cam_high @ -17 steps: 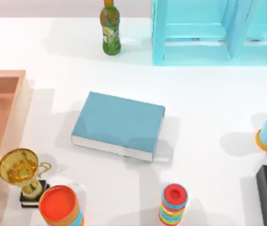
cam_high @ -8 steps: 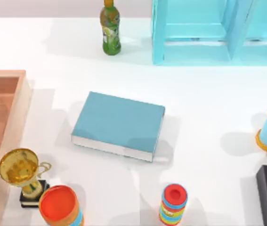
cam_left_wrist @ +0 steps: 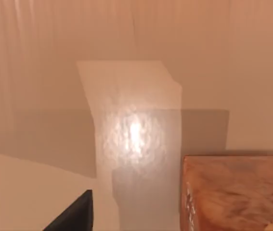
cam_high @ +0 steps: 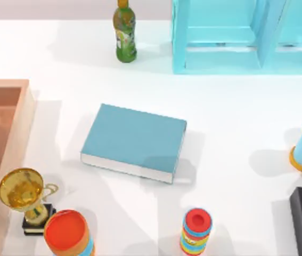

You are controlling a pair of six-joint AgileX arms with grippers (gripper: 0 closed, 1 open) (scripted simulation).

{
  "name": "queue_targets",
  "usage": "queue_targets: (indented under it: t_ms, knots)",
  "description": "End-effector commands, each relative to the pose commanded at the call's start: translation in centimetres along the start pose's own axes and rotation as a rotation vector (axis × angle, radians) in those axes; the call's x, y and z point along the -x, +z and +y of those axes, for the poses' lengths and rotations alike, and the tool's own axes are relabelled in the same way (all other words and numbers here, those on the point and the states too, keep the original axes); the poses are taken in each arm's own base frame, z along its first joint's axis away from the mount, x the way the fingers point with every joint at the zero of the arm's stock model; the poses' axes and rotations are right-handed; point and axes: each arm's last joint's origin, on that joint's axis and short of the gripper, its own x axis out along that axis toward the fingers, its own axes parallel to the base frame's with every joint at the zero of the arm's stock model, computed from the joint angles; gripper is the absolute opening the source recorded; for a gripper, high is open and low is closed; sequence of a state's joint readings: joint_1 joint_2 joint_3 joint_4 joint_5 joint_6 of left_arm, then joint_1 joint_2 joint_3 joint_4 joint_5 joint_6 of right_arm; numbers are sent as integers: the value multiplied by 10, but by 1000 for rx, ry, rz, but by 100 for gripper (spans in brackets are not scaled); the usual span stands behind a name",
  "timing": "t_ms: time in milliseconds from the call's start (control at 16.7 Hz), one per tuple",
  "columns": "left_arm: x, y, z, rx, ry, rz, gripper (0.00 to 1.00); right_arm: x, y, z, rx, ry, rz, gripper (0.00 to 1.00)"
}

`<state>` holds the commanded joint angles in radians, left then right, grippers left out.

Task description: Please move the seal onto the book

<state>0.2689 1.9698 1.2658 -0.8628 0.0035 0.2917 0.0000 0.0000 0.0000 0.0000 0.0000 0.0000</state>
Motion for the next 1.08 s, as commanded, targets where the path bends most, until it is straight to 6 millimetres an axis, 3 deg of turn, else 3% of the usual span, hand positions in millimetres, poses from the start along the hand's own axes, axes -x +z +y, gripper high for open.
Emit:
queue_targets:
  t_ms: [60,840,1080]
  knots:
    - [0,0,0,0,0,0,100,0,0,0,0,0,0,100]
    - [0,0,0,0,0,0,2,0,0,0,0,0,0,100]
    - [0,0,0,0,0,0,0,0,0,0,0,0,0,100]
